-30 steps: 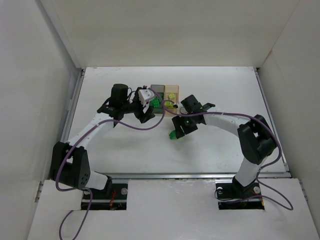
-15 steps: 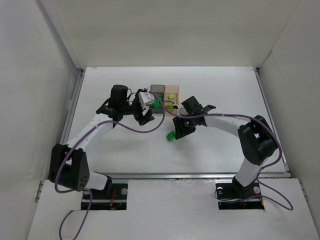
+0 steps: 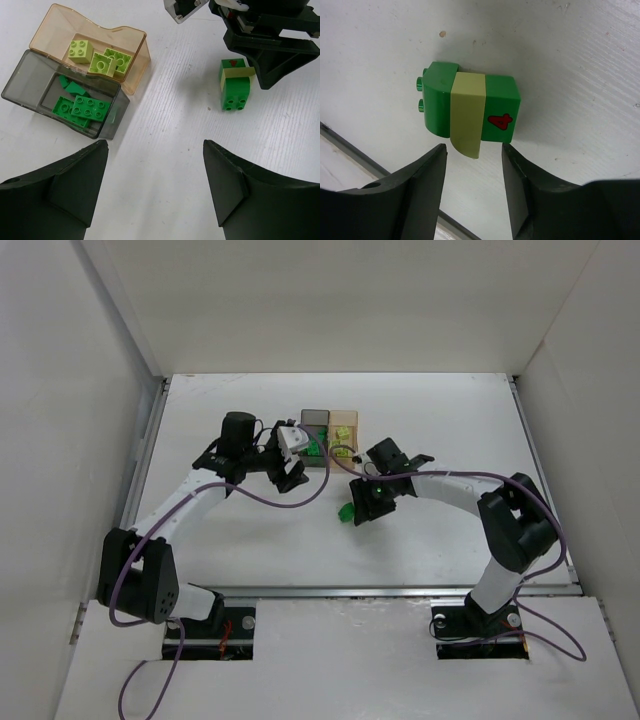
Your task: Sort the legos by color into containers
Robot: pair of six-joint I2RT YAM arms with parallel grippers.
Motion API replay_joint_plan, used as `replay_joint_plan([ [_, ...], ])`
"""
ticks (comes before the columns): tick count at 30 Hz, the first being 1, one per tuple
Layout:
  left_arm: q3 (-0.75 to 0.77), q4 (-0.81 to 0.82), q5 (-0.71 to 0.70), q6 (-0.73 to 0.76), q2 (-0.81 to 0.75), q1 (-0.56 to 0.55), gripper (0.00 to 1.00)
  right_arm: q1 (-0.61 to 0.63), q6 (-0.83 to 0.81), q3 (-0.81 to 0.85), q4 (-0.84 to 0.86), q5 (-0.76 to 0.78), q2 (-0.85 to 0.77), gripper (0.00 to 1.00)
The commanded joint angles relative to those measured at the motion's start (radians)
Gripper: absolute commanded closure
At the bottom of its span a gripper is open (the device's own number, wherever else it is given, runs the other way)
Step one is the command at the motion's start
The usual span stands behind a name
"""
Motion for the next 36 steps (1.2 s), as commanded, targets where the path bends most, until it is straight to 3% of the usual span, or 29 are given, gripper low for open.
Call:
replay_joint_plan([
  [1,-0.009,0.012,0.036,0.006,-0.044,-0.001,0.27,-0.004,0.026,0.008,0.033,-0.022,-0.039,0.47],
  [6,-0.018,0.012,0.036,0.006,-0.053,-0.001,0.27,-0.004,0.015,0.021,0.063,-0.031,-0.026,0.47],
  [8,-0.018,0.012,0.036,0.006,-0.053,-0.001,0.27,-0.004,0.015,0.031,0.073,-0.019,0.001,0.52],
  [16,-0.027,0.012,0.036,0.006,-0.053,-0.001,0.27,-0.004,0.024,0.032,0.094,-0.019,0.017,0.83],
  [19,-0.027,0.012,0.036,0.006,-0.053,-0.001,0.27,-0.004,0.024,0.032,0.103,-0.030,0.017,0.99],
  [24,-0.027,-0.084,0.085,0.127,-0.062,-0.019,0.29,-0.004,0.044,0.043,0.103,-0.039,-0.015,1.00],
  [26,-0.015,-0.213,0.133,0.283,-0.062,-0.042,0.26,-0.004,0.063,0.063,0.077,-0.039,-0.058,1.00],
  [29,0.010,-0.287,0.187,0.350,-0.062,-0.076,0.18,-0.004,0.073,0.097,0.045,0.004,-0.112,1.00],
  [31,0.010,-0.269,0.196,0.295,-0.062,-0.088,0.03,0.007,0.096,0.136,0.012,0.048,-0.161,1.00],
  [32,0.022,-0.249,0.207,0.252,-0.062,-0.099,0.00,0.016,0.096,0.147,0.011,0.061,-0.175,1.00],
  [34,0.022,-0.102,0.175,0.102,-0.062,-0.111,0.00,0.016,0.124,0.170,0.001,0.061,-0.206,1.00],
  [35,0.013,-0.004,0.121,-0.058,-0.071,-0.126,0.00,0.016,0.144,0.170,0.014,0.052,-0.206,1.00],
  [36,0.013,-0.003,0.098,-0.108,-0.072,-0.127,0.00,0.025,0.144,0.170,0.014,0.052,-0.221,1.00],
])
